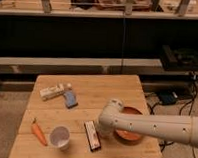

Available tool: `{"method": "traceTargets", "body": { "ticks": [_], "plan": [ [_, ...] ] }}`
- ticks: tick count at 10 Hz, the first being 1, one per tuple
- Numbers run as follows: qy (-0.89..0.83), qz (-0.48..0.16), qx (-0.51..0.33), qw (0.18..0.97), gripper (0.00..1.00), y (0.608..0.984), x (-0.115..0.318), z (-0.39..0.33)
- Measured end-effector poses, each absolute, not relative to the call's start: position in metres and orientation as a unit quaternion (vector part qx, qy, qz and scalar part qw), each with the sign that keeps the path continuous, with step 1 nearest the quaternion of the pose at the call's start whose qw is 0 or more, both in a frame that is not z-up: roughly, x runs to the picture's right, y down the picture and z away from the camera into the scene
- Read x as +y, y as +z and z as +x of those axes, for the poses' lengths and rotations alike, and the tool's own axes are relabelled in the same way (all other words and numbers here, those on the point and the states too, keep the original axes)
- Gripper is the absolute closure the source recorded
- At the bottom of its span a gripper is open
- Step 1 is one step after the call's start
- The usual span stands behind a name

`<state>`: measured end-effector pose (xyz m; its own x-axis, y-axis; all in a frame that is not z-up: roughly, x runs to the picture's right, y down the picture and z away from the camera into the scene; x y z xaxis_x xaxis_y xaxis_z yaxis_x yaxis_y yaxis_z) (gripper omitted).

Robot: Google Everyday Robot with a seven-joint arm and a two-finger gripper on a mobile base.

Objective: Push the eraser across the table

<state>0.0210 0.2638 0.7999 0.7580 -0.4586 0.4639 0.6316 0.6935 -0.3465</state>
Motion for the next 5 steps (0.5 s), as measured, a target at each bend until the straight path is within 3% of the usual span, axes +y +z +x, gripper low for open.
{"method": "traceTargets", "body": {
  "ticks": [5],
  "plan": [
    [-0.311,-0.249,-0.177,0.9,0.95,0.807,0.252,0.009]
  ]
}}
